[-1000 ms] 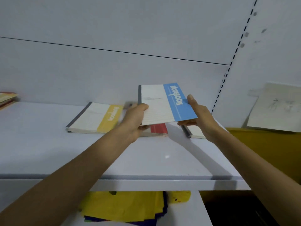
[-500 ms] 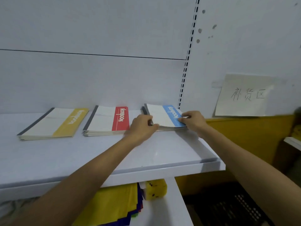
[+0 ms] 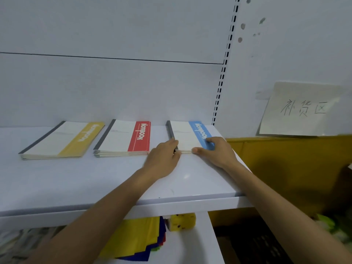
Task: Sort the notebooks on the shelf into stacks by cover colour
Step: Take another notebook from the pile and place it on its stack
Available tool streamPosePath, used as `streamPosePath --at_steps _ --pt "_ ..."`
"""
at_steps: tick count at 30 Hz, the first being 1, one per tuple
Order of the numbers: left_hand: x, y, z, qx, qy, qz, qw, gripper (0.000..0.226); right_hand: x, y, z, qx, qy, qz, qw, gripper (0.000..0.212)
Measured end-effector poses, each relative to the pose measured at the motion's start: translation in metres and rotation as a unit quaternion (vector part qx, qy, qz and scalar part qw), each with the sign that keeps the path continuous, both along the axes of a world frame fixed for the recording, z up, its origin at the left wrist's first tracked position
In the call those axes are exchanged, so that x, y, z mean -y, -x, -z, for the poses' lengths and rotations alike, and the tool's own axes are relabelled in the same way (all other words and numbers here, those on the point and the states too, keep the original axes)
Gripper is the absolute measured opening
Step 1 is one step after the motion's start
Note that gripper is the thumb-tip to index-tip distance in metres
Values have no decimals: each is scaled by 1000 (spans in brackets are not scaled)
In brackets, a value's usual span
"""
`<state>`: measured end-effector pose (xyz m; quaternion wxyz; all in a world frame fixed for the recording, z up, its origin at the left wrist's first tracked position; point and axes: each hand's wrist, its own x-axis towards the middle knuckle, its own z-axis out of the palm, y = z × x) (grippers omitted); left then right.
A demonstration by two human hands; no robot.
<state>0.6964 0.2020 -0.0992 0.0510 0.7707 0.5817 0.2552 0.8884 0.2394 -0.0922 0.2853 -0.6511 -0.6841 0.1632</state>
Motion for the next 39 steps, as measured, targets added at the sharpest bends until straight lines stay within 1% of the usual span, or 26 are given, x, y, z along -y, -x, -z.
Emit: streamPosePath --at_steps 3,6,9,12,15,18,21,23,25,28,30,33,37,39 --pt "5 -3 -5 -46 13 3 999 40 1 -1 1 -13 -14 9 1000 78" --pt "4 -5 -5 -67 14 -20 997 46 1 -2 1 4 -23 6 1000 76" --pt "4 -4 -3 -54 24 -29 998 46 2 -1 0 23 -32 -5 999 74" --pt "3 -2 -4 -60 38 -24 997 44 1 -1 0 40 -41 -12 998 71" --pt "1 -1 -4 -67 57 -24 996 48 -1 -1 1 51 -43 -16 998 70" --pt "0 -1 -4 -75 52 -28 995 49 -4 -2 3 49 -45 -18 998 69" --pt "1 -3 -3 -48 50 -33 997 49 -5 -2 4 40 -40 -24 998 68" --pt "3 -4 -2 -22 45 -24 998 44 -3 -1 4 32 -37 -24 999 67" --pt "5 -5 -3 -14 24 -30 999 38 1 0 0 8 -64 -15 998 64" --pt "16 -10 -11 -44 -11 -68 997 45 17 6 -8 -22 -154 -24 988 46" --pt "28 -10 -17 -62 -42 -62 995 47 33 18 -9 -45 -189 -43 980 35" --pt "61 9 -28 -73 -63 -41 995 46 57 51 -9 -55 -222 -60 972 26" --pt "117 70 -33 -84 -87 -34 992 47 98 121 -13 -63 -249 -82 963 25" --pt "148 113 -33 -79 -88 -48 992 47 123 165 -14 -61 -263 -112 956 26"
